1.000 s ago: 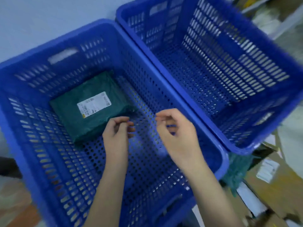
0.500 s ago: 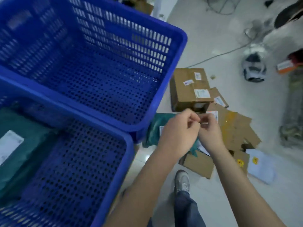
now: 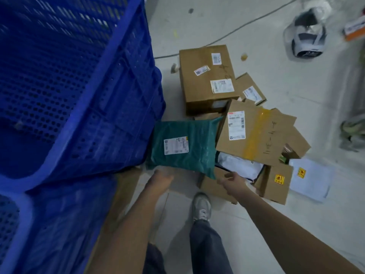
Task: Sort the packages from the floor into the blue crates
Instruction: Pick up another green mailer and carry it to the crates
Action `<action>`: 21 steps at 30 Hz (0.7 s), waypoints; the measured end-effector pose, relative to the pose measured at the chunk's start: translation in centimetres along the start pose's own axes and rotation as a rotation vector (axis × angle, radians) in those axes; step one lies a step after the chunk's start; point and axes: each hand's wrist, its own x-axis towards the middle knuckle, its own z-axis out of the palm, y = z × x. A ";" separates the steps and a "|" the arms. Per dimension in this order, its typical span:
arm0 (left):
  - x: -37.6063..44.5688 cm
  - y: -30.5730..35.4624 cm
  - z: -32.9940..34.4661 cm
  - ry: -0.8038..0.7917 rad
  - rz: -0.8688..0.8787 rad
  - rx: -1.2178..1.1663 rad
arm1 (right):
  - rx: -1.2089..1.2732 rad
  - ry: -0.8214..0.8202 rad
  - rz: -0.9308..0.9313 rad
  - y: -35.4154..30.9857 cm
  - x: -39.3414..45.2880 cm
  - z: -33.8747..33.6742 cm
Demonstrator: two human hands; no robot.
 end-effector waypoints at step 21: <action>22.9 -4.5 3.4 0.204 -0.106 -0.178 | 0.283 -0.219 -0.208 -0.7 19.9 5.3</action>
